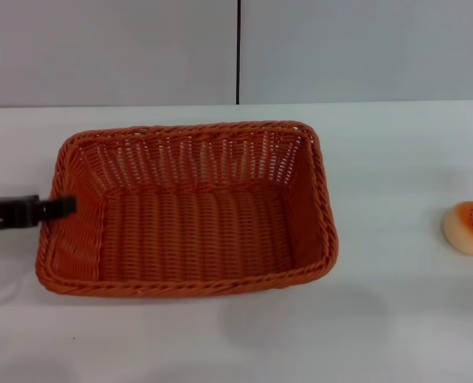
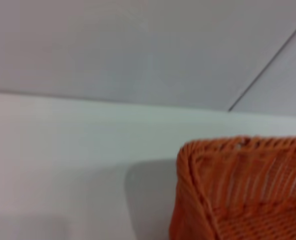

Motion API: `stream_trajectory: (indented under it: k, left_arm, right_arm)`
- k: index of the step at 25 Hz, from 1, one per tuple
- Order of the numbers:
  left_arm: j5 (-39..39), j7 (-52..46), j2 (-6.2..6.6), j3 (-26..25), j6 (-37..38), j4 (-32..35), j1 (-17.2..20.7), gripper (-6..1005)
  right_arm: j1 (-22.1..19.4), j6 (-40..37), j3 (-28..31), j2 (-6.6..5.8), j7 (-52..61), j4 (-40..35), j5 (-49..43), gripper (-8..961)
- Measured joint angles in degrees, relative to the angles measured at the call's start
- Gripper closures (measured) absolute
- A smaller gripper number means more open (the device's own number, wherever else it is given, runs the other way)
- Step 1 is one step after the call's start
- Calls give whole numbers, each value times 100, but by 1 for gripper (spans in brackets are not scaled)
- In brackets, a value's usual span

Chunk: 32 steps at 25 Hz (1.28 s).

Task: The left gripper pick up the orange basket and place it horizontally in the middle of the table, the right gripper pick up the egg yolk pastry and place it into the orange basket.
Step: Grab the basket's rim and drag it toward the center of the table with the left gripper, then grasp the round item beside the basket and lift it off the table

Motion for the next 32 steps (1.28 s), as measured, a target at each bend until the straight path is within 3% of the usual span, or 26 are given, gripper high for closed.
stream_trajectory:
  k: [2, 8, 11, 12, 13, 14, 15, 17, 18, 19, 20, 22, 23, 24, 26, 27, 28, 29, 31, 32]
  left_arm:
    - [-580, 520, -4, -277, -32, -213, 42, 375]
    - [-1918, 1995, -20, -849, -37, -903, 120, 377]
    - [-2899, 3291, -20, -1195, 35, -1623, 149, 377]
    - [-3561, 4285, -16, -1375, 161, -2209, 144, 378]
    - [-3561, 4285, -16, -1375, 161, -2209, 144, 378]
    - [-4164, 5415, -10, -1518, 358, -2920, 75, 378]
    - [-4164, 5415, -10, -1518, 358, -2920, 75, 378]
    - [-4725, 6764, -8, -1795, 748, -3950, -135, 379]
    - [-4725, 6764, -8, -1795, 748, -3950, -135, 379]
    - [-4990, 7552, -3, -2172, 1163, -4703, -329, 379]
    - [-4990, 7552, -3, -2172, 1163, -4703, -329, 379]
    - [-5183, 8590, 5, -2845, 1839, -5794, -609, 380]
    - [-5183, 8590, 5, -2845, 1839, -5794, -609, 380]
    - [-5206, 9424, 15, -3322, 2292, -6584, -801, 381]
    - [-5206, 9681, 18, -3438, 2379, -6816, -843, 381]
    - [-5232, 10218, 15, -3578, 2465, -7201, -879, 381]
    - [-5232, 10218, 15, -3578, 2465, -7201, -879, 381]
    - [-5257, 10453, 8, -3614, 2498, -7357, -886, 381]
    - [-5310, 10930, -7, -3659, 2552, -7706, -920, 382]
    - [-5338, 11223, -6, -3687, 2568, -7998, -964, 382]
  right_arm:
    - [-58, -43, 1, 0, 0, 0, 4, 385]
    - [-169, -345, 0, 2, 0, -7, -74, 386]
    - [-250, -686, 1, -3, 250, -152, -312, 386]
    - [-291, -751, 0, -1, 803, -384, -442, 386]
    - [-291, -751, 0, -1, 803, -384, -442, 386]
    - [-310, -715, 0, -3, 1140, -525, -522, 386]
    - [-327, -637, -1, -3, 1601, -705, -648, 386]
    - [-349, -291, -1, -9, 3033, -1501, -1298, 386]
    - [-349, -291, -1, -9, 3033, -1501, -1298, 386]
    - [-350, -165, 1, -9, 4216, -2160, -1908, 386]
    - [-350, -165, 1, -9, 4216, -2160, -1908, 386]
    - [-285, -167, -6, -15, 5824, -3132, -2772, 386]
    - [-285, -167, -6, -15, 5824, -3132, -2772, 386]
    - [-219, -236, -81, -29, 6828, -3756, -3317, 386]
    - [-184, -276, -174, -44, 7303, -4094, -3561, 386]
    - [-117, -362, -456, -94, 8278, -4668, -4033, 386]
    - [-117, -362, -456, -94, 8278, -4668, -4033, 386]
    - [0, -478, -718, -171, 9065, -5100, -4524, 386]
    - [85, -571, -815, -215, 9448, -5283, -4825, 386]
    - [315, -813, -934, -314, 10028, -5508, -5430, 386]
